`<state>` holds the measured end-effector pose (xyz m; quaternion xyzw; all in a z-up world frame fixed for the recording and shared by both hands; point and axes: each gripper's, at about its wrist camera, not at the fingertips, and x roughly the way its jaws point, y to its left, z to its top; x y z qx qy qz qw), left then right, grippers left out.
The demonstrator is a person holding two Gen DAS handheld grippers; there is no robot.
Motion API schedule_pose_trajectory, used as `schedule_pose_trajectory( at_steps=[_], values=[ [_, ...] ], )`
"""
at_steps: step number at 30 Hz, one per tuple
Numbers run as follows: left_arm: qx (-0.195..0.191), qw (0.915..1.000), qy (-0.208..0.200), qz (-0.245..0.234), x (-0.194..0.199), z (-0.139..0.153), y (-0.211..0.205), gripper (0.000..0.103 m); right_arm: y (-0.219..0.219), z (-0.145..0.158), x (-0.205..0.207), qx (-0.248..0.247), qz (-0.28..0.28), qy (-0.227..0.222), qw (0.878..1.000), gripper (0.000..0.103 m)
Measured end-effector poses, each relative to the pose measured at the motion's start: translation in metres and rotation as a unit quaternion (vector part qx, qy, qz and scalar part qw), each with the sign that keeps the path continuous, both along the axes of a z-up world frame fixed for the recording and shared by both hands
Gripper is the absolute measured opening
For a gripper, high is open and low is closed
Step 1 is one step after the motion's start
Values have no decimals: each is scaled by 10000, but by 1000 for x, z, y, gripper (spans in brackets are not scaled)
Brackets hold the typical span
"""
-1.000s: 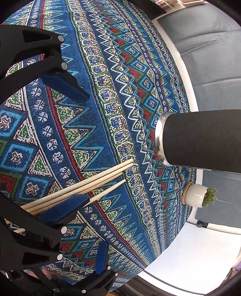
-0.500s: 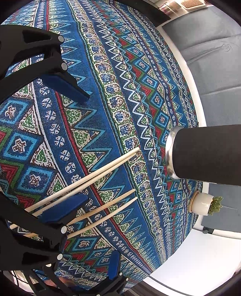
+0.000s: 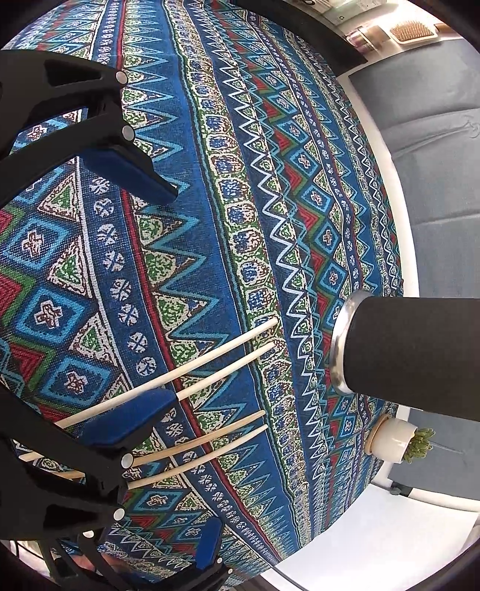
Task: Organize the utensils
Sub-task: 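Grasp another wooden stick with the right gripper and lift it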
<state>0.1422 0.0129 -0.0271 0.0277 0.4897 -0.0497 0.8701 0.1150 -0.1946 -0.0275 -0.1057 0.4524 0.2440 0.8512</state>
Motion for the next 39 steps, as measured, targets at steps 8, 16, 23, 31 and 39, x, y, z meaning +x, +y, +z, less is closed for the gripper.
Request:
schedule_pose_trajectory(
  at_steps=[8, 16, 23, 31, 39],
  values=[
    [60, 9995, -313, -37, -8, -3, -3, 99, 3, 0, 3, -53, -39, 107, 9999, 96],
    [0, 9964, -323, -779, -19, -1, 8, 97, 4, 1, 10, -210, 354, 349, 9985, 95],
    [-14, 9975, -286, -645, -23, 9, 28, 53, -20, 10, 16, -209, 122, 420, 9988, 14],
    [-625, 9979, 83, -152, -12, 15, 76, 5, -52, 9, 24, 109, 11, 683, 9976, 5],
    [-840, 9962, 100, -190, -33, 19, 90, 5, -75, 22, 7, 635, -43, 577, 9963, 5]
  ],
)
